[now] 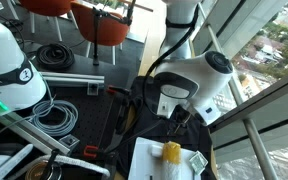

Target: Close the zipper on the jumper

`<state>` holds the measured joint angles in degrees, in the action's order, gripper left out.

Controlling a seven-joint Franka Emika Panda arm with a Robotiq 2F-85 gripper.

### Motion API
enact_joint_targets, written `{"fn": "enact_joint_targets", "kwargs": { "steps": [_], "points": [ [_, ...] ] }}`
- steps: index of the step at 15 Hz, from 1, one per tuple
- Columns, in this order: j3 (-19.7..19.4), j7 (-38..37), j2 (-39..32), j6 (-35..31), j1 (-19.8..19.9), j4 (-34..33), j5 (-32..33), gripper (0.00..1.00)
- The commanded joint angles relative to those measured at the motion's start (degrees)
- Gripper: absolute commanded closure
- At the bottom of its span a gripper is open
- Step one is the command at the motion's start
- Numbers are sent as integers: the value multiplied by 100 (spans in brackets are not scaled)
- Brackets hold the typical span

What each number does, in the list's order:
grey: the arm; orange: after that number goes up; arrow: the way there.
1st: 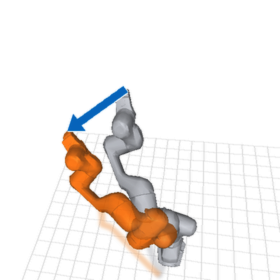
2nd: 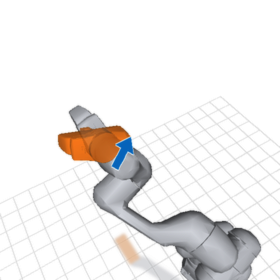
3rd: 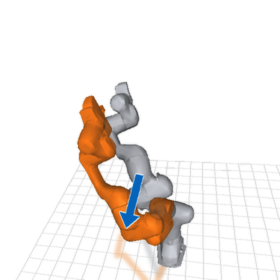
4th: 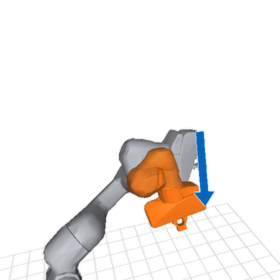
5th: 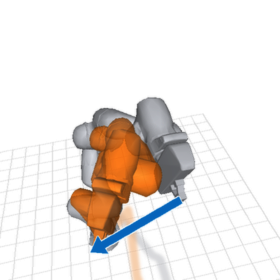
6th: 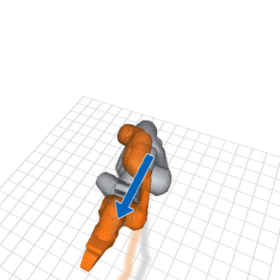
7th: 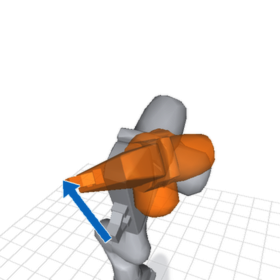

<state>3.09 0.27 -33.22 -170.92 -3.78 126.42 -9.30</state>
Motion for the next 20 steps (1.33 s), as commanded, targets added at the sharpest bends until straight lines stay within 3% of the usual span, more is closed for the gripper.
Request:
{"fn": "enact_joint_targets", "kwargs": {
  "steps": [1, 20],
  "points": [
    [-114, -359, -362, 16, -117, -342, 154, 0],
    [-498, -805, -1237, 76, -555, -923, 228, 0]
  ]
}}
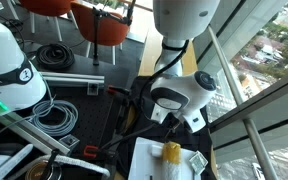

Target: Close the zipper on the jumper

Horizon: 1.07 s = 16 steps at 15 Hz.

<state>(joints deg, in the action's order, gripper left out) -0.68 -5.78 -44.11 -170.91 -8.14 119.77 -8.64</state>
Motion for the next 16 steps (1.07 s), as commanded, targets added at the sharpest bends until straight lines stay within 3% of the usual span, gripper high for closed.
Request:
{"fn": "enact_joint_targets", "kwargs": {
  "steps": [1, 2, 4, 13, 14, 16],
  "points": [
    [-123, -220, -168, 91, -128, -307, 176, 0],
    [-120, -229, -189, 90, -136, -348, 184, 0],
    [-99, -233, -209, 82, -141, -383, 177, 26],
    [-154, -332, -235, 123, -284, -358, 186, 93],
    [-178, -334, -246, 149, -289, -378, 192, 99],
    [-216, -329, -268, 196, -277, -415, 201, 100]
  ]
}}
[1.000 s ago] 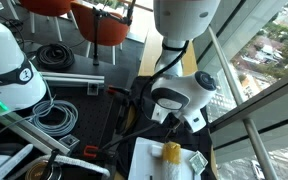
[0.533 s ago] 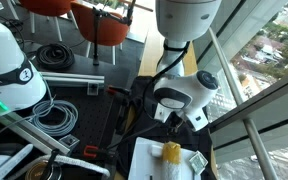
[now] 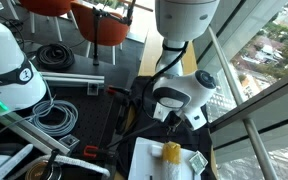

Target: Close the zipper on the jumper

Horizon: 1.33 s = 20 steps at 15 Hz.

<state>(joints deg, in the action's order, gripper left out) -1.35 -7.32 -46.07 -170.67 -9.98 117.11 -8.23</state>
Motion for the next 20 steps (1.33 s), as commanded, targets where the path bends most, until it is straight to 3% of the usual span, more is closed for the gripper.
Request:
{"fn": "enact_joint_targets", "kwargs": {
  "steps": [1, 6, 11, 17, 18, 19, 20],
  "points": [
    [-170, -176, -85, 188, -92, -165, 166, 100],
    [-184, -151, 80, 266, -102, -78, 192, 100],
    [-479, -272, 483, 521, -455, 142, 362, 100],
    [-491, -390, 771, 925, -562, 162, 612, 100],
    [-522, -418, 778, 962, -600, 177, 684, 74],
    [-522, -416, 759, 985, -596, 172, 756, 73],
    [-531, -422, 702, 986, -600, 153, 803, 66]
  ]
}}
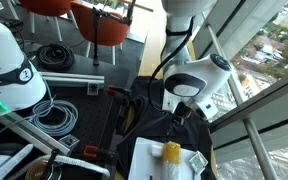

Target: Close the zipper on the jumper

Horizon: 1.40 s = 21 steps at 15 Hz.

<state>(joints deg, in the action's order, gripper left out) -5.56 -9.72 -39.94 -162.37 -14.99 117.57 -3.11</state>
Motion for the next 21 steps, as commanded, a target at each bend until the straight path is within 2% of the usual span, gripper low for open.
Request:
{"fn": "enact_joint_targets", "kwargs": {
  "steps": [1, 8, 9, 10, 16, 17, 19, 21],
  "points": [
    [-101, -166, 33, 166, -86, 88, 343, 60],
    [-272, -235, -412, 150, -169, -264, 647, 9],
    [-294, -240, -451, 156, -185, -319, 659, 2],
    [-311, -251, -485, 162, -204, -376, 675, 0],
    [-378, -330, -698, 133, -308, -521, 725, 0],
    [-389, -341, -732, 145, -317, -548, 717, 8],
    [-420, -359, -802, 150, -327, -612, 712, 32],
    [-454, -360, -871, 164, -306, -697, 711, 49]
  ]
}}
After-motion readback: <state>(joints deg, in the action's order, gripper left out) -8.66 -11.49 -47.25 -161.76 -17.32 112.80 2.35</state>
